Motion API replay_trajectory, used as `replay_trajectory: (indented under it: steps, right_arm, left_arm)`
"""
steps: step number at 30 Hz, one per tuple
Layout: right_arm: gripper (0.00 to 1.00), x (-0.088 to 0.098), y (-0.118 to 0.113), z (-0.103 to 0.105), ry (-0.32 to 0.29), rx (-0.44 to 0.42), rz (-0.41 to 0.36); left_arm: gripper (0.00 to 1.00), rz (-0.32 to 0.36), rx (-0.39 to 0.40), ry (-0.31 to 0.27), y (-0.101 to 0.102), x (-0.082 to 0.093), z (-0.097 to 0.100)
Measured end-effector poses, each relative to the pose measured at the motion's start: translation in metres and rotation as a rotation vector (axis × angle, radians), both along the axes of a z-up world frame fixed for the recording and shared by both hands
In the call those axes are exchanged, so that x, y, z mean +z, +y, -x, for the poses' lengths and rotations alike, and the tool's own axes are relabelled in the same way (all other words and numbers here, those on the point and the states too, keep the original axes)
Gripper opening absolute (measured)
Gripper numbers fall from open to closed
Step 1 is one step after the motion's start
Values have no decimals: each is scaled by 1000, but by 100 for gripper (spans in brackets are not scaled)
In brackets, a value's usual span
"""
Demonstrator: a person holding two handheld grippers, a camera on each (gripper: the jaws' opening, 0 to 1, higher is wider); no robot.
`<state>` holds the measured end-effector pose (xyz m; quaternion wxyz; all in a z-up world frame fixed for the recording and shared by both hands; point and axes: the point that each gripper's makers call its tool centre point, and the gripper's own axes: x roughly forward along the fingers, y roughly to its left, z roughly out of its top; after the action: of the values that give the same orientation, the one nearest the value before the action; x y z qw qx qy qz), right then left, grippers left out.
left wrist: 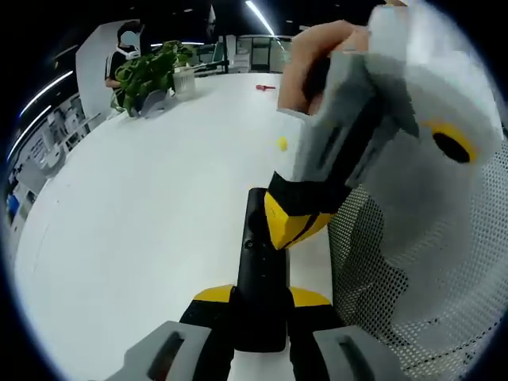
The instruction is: Press the specified remote control buttons in sequence, fully releasing each button before pressing the next.
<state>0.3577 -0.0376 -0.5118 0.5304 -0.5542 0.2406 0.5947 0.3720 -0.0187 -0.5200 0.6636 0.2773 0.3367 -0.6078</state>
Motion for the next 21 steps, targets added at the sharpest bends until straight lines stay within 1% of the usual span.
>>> replay_trajectory:
  steps: [1, 2, 3, 4, 5, 7, 8, 10, 13, 21]
  right_arm:
    - [0, 1, 0, -1, 46, -50, -29]
    - [0, 2, 0, -2, 124, -139, -71]
    - [0, 2, -1, -3, 172, -189, -93]
    - [0, 3, -1, -4, 239, -258, -127]
    - [0, 3, -1, -5, 270, -287, -147]
    - [0, 4, -3, -15, 250, -316, -180]
    - [0, 4, -5, -17, 239, -300, -168]
    - [0, 4, -4, -14, 243, -297, -175]
    - [0, 4, -2, -13, 219, -270, -161]
    - [0, 3, -1, -16, 207, -282, -139]
  left_arm:
    - [24, 0, 0, 0, 0, 0, 0]
    - [24, 0, -1, -1, 0, 0, 0]
    - [25, 0, -1, -1, 0, 0, 0]
    - [25, 0, -1, -1, 0, 0, 0]
    - [25, 2, 1, 0, 0, 0, 0]
    - [25, 8, 7, 5, 1, 0, 0]
    - [25, 13, 8, 6, 1, 0, -1]
    - [25, 16, 11, 9, 0, 0, -1]
    - [25, 15, 11, 10, 0, 0, -1]
    - [24, 19, 19, 17, -1, 0, -1]
